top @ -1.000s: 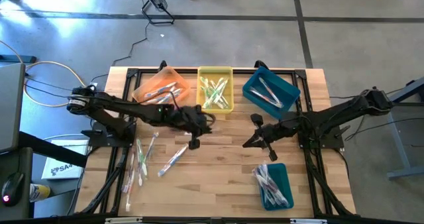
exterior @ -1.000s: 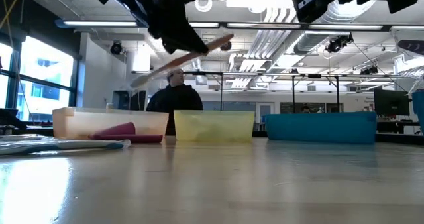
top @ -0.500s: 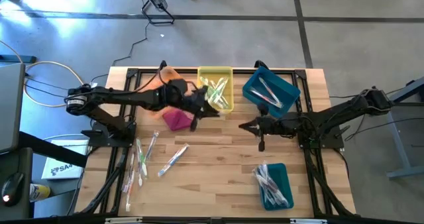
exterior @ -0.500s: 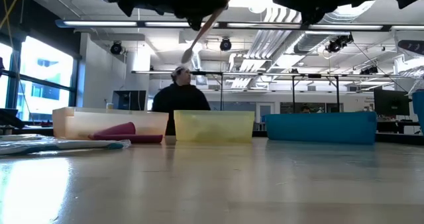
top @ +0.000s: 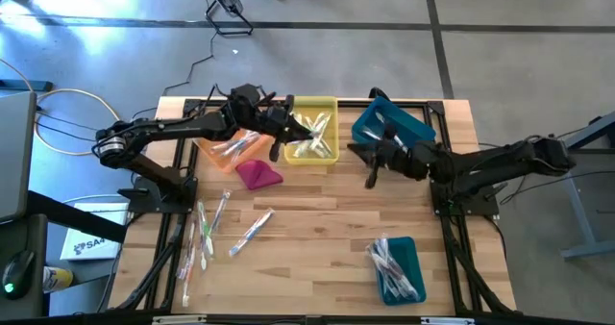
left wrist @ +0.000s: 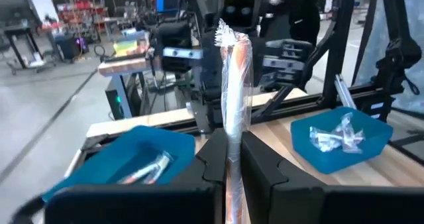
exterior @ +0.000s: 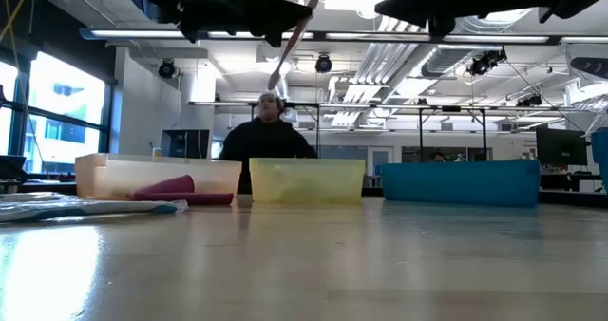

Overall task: Pick & Place Toothbrushes
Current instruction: Put the orange toothbrush into the top blue bin

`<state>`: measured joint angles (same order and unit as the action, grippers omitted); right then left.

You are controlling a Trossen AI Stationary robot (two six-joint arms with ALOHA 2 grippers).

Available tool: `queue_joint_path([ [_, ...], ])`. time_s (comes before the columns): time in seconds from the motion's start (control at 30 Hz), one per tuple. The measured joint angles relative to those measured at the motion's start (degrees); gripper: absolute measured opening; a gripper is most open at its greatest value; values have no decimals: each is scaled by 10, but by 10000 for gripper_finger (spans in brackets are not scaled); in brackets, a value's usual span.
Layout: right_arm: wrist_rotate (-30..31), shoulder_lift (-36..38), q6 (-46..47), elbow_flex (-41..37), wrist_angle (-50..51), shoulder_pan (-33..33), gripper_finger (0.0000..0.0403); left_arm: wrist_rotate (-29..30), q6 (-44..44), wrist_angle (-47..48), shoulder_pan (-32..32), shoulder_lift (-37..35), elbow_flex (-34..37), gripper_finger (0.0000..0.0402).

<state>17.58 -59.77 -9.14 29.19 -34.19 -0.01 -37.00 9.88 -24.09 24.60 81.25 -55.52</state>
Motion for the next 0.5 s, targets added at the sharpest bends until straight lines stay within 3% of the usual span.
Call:
queue_joint_path([
  [0.1,-37,-4,41,0,-10,-38,4,-7,23,1,7,0,0,15],
  [0.3,-193,-59,78,0,-122,-78,4,-4,44,-31,5,0,0,15],
  [0.5,-173,-137,75,11,-215,-79,4,-4,15,-116,5,0,0,15],
])
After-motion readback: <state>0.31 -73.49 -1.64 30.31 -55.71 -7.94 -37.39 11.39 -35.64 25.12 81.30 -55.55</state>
